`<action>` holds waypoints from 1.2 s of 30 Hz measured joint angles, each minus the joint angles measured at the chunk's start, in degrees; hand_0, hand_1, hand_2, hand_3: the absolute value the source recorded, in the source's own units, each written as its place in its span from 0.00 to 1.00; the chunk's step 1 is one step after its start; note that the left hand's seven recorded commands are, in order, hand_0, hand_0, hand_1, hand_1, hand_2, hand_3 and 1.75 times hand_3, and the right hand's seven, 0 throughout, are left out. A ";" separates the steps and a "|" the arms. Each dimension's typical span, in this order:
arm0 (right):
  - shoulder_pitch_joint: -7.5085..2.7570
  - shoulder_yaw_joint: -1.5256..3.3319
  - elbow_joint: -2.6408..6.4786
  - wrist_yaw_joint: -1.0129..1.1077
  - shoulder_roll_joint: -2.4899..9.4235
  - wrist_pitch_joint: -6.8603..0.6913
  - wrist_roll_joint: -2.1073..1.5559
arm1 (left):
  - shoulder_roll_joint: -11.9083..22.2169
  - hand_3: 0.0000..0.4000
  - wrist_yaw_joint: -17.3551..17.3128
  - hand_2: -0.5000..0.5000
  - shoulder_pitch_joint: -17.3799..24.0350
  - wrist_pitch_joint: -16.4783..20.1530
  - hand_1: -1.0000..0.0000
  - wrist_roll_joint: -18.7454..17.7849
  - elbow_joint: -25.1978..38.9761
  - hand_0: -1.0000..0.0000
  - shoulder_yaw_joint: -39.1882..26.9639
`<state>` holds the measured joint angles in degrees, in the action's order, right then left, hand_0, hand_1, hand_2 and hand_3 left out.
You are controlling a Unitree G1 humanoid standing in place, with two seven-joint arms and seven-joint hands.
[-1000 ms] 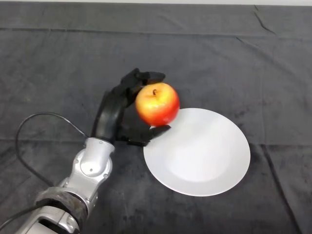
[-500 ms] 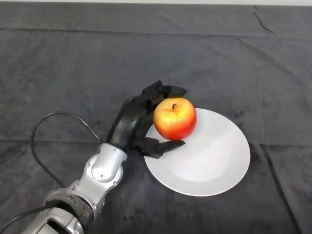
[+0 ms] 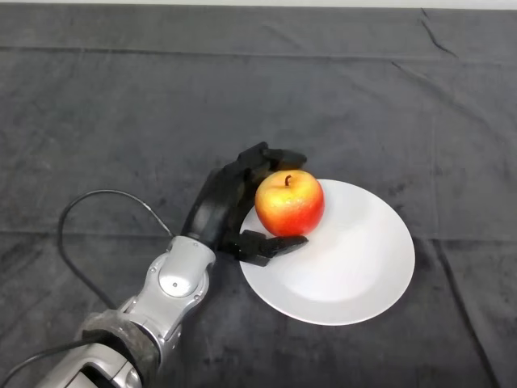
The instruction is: Move the apple to the plate
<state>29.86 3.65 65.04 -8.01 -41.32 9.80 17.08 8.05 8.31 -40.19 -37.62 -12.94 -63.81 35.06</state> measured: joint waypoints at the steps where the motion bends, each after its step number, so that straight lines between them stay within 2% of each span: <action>1: 0.00 0.00 0.00 0.00 0.00 0.00 0.00 | -0.03 1.00 -0.04 0.88 0.00 0.64 0.00 -0.40 0.43 0.76 0.24; 2: 0.00 0.00 0.00 0.00 0.00 0.00 0.00 | -0.08 1.00 -0.11 0.91 0.00 1.14 0.00 -0.47 0.78 0.82 0.47; 4: 0.00 0.00 0.00 0.00 0.00 0.00 -0.01 | -0.15 1.00 -0.37 0.92 0.00 2.06 0.00 -0.66 1.42 0.84 0.73; 5: 0.00 0.00 0.00 0.00 0.00 0.00 -0.01 | -0.15 1.00 -0.55 0.95 0.00 2.61 0.00 -0.90 1.84 0.90 0.93; 6: 0.00 0.00 0.00 0.00 0.00 0.00 0.00 | -0.14 0.93 -0.57 0.95 -0.01 3.05 0.07 -1.37 2.18 0.98 1.27; 7: 0.00 0.00 0.00 0.00 0.00 0.00 -0.01 | -0.07 0.80 -0.56 0.90 -0.01 3.32 0.20 -1.81 2.49 1.00 1.83; 8: 0.00 0.00 0.00 0.00 0.00 0.00 0.00 | -0.06 0.21 -0.59 0.61 -0.01 3.73 0.79 -1.96 2.81 1.00 2.21; 9: 0.00 0.00 0.00 0.00 0.00 0.00 -0.01 | -0.13 0.00 -0.63 0.50 -0.01 3.91 1.00 -2.25 2.86 1.00 2.44; 20: 0.00 -0.01 -0.01 0.00 0.00 0.00 -0.01 | -0.09 0.00 -1.87 0.50 0.00 5.29 1.00 -4.36 4.40 1.00 4.95; 36: 0.00 -0.01 -0.05 0.00 0.00 0.01 -0.01 | 0.36 0.00 -4.29 0.50 -0.01 5.76 1.00 -6.76 4.67 1.00 4.38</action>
<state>29.86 3.64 64.99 -8.02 -41.32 9.80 17.07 8.40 4.02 -40.19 -31.85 -19.70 -59.14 39.44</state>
